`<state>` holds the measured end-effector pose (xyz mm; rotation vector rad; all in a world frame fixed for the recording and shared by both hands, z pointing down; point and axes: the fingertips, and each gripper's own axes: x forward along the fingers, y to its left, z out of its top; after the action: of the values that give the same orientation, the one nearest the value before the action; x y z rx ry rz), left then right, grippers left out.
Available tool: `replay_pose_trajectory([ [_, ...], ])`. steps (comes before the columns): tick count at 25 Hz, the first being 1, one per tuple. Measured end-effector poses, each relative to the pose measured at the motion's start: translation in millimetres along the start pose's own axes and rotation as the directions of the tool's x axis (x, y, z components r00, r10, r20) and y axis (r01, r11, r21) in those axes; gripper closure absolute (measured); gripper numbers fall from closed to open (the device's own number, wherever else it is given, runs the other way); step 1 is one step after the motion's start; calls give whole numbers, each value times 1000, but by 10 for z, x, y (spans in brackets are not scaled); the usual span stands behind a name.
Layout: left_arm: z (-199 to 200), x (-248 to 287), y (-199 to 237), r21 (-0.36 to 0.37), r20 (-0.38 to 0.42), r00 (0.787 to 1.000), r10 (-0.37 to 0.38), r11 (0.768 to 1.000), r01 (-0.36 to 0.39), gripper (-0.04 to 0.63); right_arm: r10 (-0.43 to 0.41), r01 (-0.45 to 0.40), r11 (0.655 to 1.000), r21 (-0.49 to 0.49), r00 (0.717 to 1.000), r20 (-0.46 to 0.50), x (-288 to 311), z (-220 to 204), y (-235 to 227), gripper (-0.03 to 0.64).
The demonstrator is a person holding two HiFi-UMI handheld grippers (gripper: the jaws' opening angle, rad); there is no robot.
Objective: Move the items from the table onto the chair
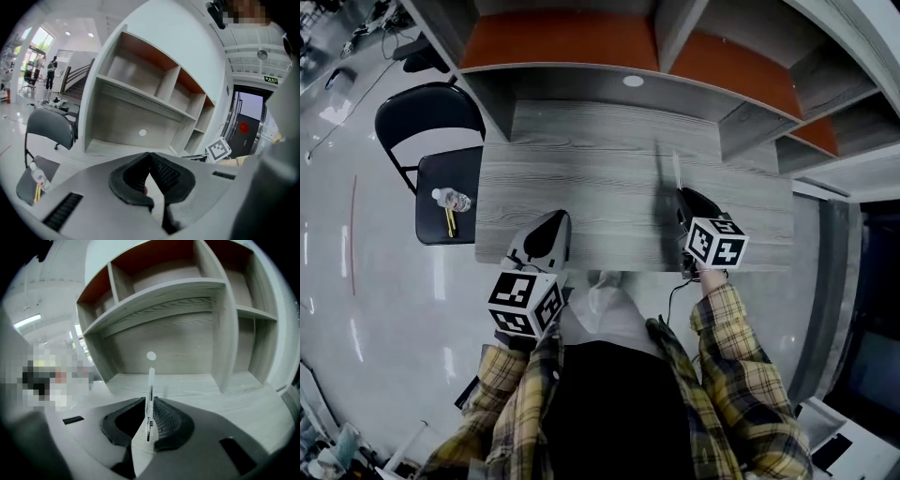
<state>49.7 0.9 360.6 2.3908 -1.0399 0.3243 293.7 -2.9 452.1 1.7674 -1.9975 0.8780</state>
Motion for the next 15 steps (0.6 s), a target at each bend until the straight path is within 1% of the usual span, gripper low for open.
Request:
replay_pose_trajectory([
  [4,106,-363,587,-35,30,998,62,998,-61,591,127,-126,990,-56,992,24,184,248,979,554],
  [7,185,-681,1040,-64,58,991,121,991,-118,591,235,-232,968,-91,972,23,334,370,1761,554],
  [11,197,-1145,1726,-123,88,969,232,968,-220,591,379,-378,914,-146,925,-21,681,391,2836,554],
  [15,103,-1603,2394,-180,90,940,330,933,-310,591,484,-490,852,-182,871,-83,971,271,3821,554],
])
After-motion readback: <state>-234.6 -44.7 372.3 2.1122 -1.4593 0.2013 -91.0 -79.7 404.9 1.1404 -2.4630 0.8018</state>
